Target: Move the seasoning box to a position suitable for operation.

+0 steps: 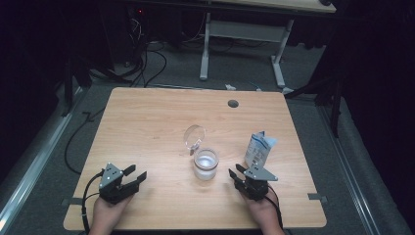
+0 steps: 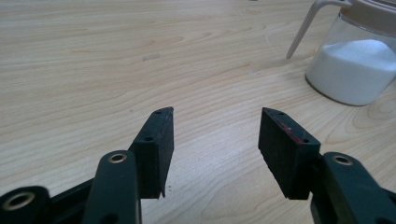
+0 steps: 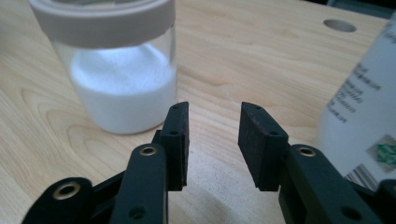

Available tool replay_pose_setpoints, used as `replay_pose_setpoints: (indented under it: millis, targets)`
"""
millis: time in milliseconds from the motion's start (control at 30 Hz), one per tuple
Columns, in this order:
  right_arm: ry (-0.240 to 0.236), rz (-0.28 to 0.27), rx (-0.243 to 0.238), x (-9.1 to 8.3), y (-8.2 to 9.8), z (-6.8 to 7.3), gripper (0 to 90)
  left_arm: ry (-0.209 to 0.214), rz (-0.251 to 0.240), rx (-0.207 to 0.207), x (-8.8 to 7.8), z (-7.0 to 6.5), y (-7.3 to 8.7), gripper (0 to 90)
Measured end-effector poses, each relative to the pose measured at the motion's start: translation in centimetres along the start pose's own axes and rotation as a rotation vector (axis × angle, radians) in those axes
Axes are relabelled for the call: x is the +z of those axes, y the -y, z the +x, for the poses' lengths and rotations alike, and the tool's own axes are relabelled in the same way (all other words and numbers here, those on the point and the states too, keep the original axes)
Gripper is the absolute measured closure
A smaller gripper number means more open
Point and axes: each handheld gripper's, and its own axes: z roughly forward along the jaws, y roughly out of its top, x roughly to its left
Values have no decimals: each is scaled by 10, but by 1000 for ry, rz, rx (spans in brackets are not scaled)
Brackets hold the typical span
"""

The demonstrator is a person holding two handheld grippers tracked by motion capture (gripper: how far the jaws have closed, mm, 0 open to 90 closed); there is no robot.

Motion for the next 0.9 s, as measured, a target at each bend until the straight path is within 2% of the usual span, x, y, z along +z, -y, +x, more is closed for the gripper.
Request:
replay_pose_setpoints:
  millis: [67, 133, 200, 300, 467, 633, 800, 900]
  targets:
    - [-3, 3, -9, 0, -1, 2, 671, 24, 3, -20, 4, -3, -6, 476]
    - [-7, -2, -8, 0, -3, 4, 673, 26, -4, -22, 8, -6, -10, 486]
    - [-13, 6, 2, 1, -4, 5, 725, -8, 17, -2, 14, -11, -15, 503]
    - [-20, 18, 7, 2, -5, 6, 762, -30, 19, 22, 23, -16, -20, 509]
    - [-27, 10, 6, 3, -6, 8, 780, -64, -14, 55, 33, -24, -27, 560]
    - [-36, 8, 8, 6, -8, 12, 821, -28, -50, 42, 45, -33, -39, 646]
    - [-45, 6, 6, 10, -11, 16, 869, 3, -48, 51, 58, -44, -49, 773]
    - [-45, 14, -5, 12, -12, 19, 889, 19, -58, 38, 65, -49, -56, 829]
